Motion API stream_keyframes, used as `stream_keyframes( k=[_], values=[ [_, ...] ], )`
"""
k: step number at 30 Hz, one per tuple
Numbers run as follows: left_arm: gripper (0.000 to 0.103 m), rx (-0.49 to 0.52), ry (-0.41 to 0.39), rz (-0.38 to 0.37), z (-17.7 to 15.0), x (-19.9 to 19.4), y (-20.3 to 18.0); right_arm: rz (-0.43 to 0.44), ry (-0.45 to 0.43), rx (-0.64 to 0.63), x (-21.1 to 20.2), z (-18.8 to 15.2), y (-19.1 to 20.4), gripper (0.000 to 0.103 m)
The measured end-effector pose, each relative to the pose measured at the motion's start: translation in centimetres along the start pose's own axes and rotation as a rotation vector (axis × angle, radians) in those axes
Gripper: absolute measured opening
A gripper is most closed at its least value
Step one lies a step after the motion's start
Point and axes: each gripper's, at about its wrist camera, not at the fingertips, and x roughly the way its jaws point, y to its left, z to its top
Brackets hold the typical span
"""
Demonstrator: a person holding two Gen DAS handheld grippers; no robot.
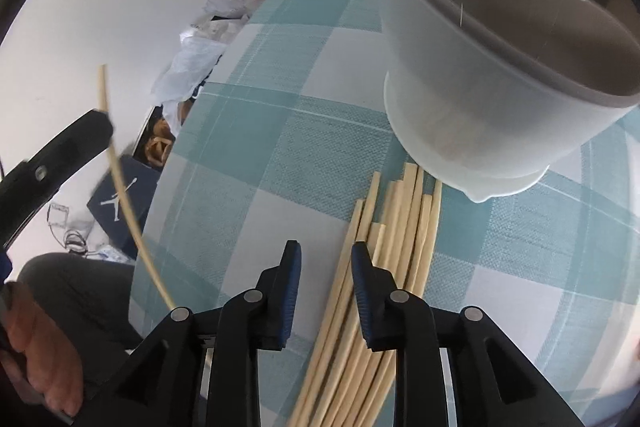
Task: Organize utensils
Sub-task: 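Lift the chopstick with the left tool while the right tool lowers and grasps another chopstick, then carry both chopsticks over the utensil holder and open both tools to drop them in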
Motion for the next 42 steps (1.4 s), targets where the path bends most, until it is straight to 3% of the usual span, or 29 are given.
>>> stream_keyframes(
  k=[7,9,13,18,21,25,27,30,31,34,42],
  values=[
    [0.002,-0.007,0.001,-0.006,0.2,0.0,-0.1,-0.013,-0.004,0.014,0.2,0.7,0.0,0.027],
    [0.002,-0.011,0.003,-0.008,0.2,0.0,0.0,0.014,-0.030,0.006,-0.3,0.5,0.5,0.028],
    [0.002,-0.021,0.013,-0.009,0.2,0.2,0.1,0.050,0.024,0.031,0.7,0.2,0.0,0.028],
    [0.002,-0.025,0.017,-0.007,0.1,0.2,0.1,0.093,0.020,0.101,1.3,0.6,-0.9,0.027],
    [0.002,-0.026,0.016,-0.005,0.1,0.2,0.1,0.084,0.022,0.089,1.4,0.6,-0.9,0.028],
    [0.002,-0.035,0.020,0.001,0.2,0.3,0.2,0.011,0.024,0.037,1.6,0.6,0.4,0.028],
    [0.002,-0.040,0.021,0.003,0.2,0.3,0.3,-0.080,0.019,-0.039,1.9,0.4,2.3,0.028],
    [0.002,-0.045,0.016,0.019,0.2,0.1,0.6,-0.183,-0.011,-0.101,2.1,-0.6,3.5,0.017],
    [0.002,-0.051,0.021,0.013,0.2,0.3,0.7,-0.199,-0.015,-0.105,2.0,-0.7,3.1,0.007],
    [0.002,-0.048,0.021,0.015,0.1,0.2,0.7,-0.137,-0.041,-0.042,1.8,-0.7,2.1,0.006],
    [0.002,-0.028,-0.012,0.030,-0.1,-0.8,0.3,0.079,-0.216,0.132,-1.2,-2.6,-1.2,0.005]
  ],
)
